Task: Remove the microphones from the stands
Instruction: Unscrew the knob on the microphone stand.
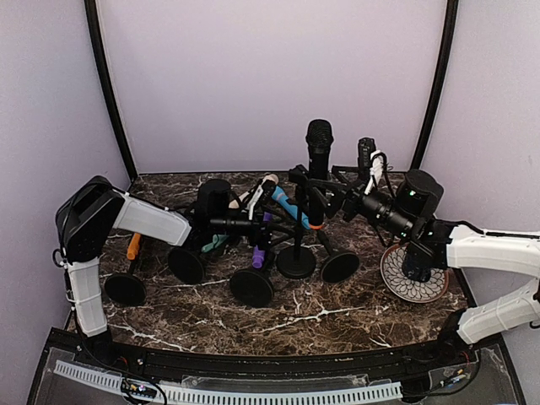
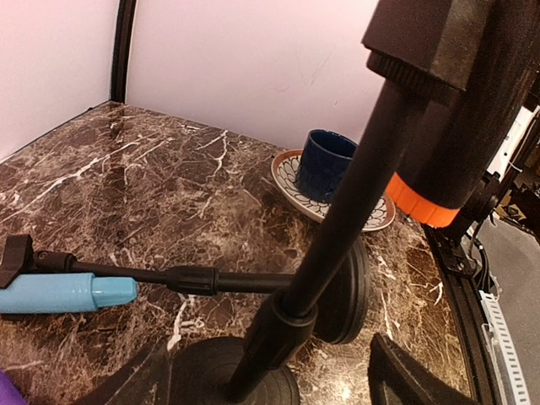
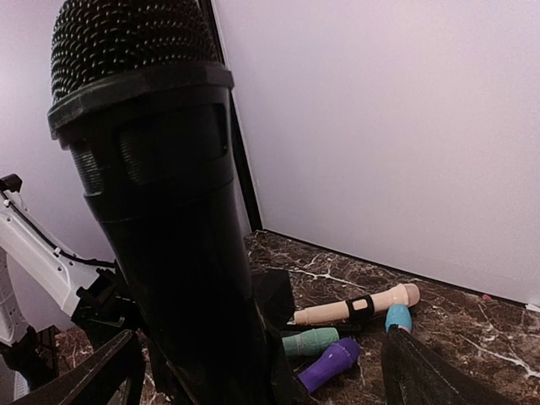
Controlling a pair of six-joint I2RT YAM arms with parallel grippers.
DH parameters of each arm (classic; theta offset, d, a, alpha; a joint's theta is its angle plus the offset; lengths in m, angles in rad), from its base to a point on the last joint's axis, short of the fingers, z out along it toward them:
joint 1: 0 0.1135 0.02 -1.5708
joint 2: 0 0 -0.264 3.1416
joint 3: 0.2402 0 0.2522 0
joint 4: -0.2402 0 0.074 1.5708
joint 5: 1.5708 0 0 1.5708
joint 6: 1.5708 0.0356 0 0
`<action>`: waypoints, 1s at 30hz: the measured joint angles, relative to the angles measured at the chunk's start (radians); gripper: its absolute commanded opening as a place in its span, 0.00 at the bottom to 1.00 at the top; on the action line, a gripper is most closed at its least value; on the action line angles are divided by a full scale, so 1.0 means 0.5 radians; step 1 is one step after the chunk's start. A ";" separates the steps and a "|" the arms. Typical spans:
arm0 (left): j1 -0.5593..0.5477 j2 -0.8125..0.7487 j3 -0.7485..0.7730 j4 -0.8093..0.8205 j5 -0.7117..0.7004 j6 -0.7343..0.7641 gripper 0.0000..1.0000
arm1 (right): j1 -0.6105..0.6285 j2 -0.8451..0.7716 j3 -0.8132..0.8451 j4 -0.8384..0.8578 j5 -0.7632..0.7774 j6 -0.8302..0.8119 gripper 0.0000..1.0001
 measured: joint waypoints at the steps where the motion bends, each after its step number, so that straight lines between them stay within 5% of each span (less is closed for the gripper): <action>1: 0.006 0.014 0.019 -0.014 0.022 0.021 0.83 | 0.000 0.011 0.012 -0.014 -0.026 0.006 0.98; 16: 0.010 0.095 0.154 -0.167 0.096 0.288 0.80 | 0.000 0.103 0.459 -0.311 0.009 -0.137 0.81; 30: 0.010 0.098 0.154 -0.220 0.079 0.361 0.80 | 0.004 0.105 0.487 -0.401 -0.021 -0.277 0.40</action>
